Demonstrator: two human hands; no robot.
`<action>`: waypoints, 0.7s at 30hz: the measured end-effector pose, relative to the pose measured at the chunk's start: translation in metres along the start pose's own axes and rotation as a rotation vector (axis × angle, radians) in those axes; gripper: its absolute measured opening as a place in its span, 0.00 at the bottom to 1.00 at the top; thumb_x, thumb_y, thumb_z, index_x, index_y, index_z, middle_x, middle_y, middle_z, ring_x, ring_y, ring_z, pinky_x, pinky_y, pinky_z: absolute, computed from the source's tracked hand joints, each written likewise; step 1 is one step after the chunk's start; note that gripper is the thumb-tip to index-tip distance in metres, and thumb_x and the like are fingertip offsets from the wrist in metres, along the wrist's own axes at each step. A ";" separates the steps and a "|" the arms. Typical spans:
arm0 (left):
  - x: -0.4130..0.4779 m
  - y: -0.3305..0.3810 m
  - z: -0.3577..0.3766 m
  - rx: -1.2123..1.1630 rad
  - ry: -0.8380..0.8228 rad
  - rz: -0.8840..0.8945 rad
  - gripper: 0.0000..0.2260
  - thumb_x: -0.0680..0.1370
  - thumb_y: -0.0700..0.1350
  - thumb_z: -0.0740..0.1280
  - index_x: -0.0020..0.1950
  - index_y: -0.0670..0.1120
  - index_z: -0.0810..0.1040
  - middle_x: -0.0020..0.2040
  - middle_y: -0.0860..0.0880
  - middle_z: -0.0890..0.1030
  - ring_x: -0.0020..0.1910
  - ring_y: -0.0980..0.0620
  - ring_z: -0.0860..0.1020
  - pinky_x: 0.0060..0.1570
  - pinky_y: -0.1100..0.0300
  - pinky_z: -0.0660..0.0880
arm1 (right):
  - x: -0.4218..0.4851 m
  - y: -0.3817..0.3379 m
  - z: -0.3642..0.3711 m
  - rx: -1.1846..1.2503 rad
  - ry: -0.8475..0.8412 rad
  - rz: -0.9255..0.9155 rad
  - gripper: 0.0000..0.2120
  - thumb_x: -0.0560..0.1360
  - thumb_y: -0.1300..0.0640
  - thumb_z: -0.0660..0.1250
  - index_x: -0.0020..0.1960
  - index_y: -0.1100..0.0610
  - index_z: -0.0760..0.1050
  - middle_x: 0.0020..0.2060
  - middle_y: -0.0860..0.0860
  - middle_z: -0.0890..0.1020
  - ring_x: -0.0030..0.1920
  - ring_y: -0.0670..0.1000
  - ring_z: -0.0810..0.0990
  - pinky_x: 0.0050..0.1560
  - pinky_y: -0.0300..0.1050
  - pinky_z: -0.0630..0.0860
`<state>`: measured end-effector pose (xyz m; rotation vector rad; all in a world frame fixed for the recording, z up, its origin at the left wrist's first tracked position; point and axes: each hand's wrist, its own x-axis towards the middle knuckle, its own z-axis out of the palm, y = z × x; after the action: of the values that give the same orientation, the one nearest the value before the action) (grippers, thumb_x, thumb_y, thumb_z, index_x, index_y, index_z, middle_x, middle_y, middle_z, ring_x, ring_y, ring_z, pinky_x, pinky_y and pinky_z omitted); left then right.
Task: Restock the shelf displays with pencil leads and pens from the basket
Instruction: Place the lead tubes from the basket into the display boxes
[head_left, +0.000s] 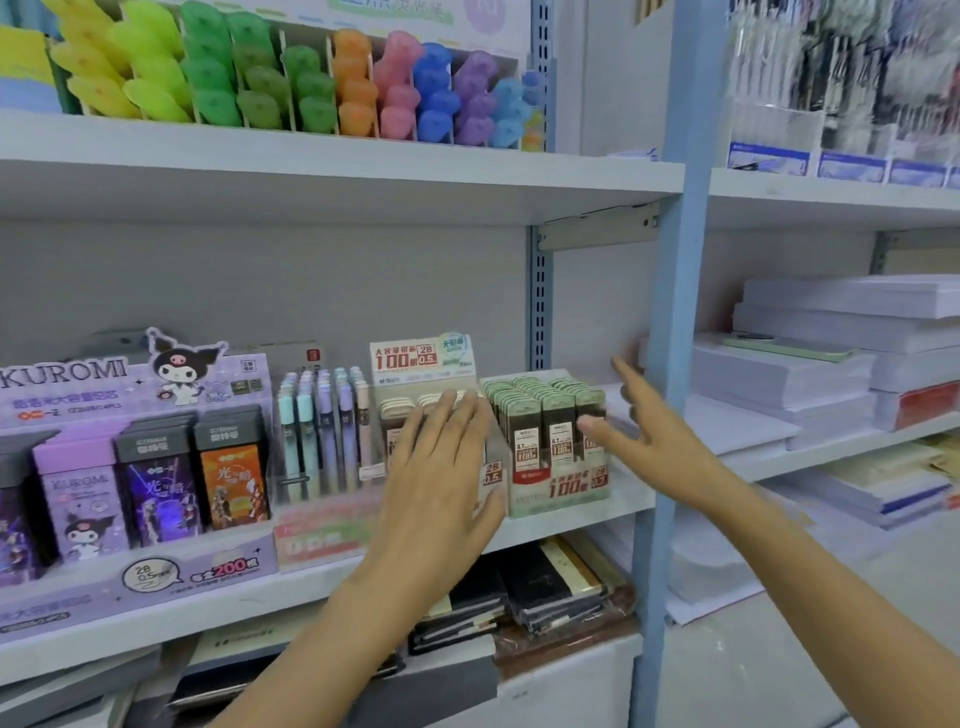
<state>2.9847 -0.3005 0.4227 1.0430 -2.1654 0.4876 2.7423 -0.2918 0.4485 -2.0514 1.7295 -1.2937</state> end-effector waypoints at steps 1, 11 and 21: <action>0.006 0.004 0.005 -0.006 -0.018 -0.022 0.34 0.80 0.58 0.53 0.80 0.45 0.45 0.80 0.49 0.47 0.78 0.52 0.42 0.74 0.54 0.35 | -0.002 0.004 0.009 0.091 -0.047 -0.020 0.43 0.70 0.35 0.63 0.78 0.46 0.48 0.72 0.36 0.65 0.71 0.40 0.66 0.71 0.49 0.66; 0.024 0.018 0.026 -0.320 -0.028 -0.157 0.33 0.80 0.60 0.56 0.80 0.51 0.45 0.79 0.56 0.51 0.70 0.68 0.43 0.71 0.65 0.37 | 0.003 0.025 0.017 0.409 -0.025 -0.023 0.27 0.76 0.42 0.60 0.73 0.38 0.58 0.67 0.32 0.71 0.69 0.38 0.69 0.62 0.33 0.71; 0.044 0.023 0.025 -0.313 -0.162 -0.187 0.32 0.82 0.55 0.53 0.79 0.48 0.40 0.80 0.51 0.45 0.69 0.66 0.40 0.68 0.66 0.33 | 0.033 0.023 0.019 0.466 -0.096 0.022 0.24 0.78 0.35 0.48 0.72 0.38 0.61 0.69 0.34 0.69 0.68 0.33 0.67 0.69 0.40 0.63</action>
<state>2.9363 -0.3248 0.4355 1.1220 -2.1657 -0.0241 2.7371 -0.3353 0.4396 -1.7860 1.2564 -1.4035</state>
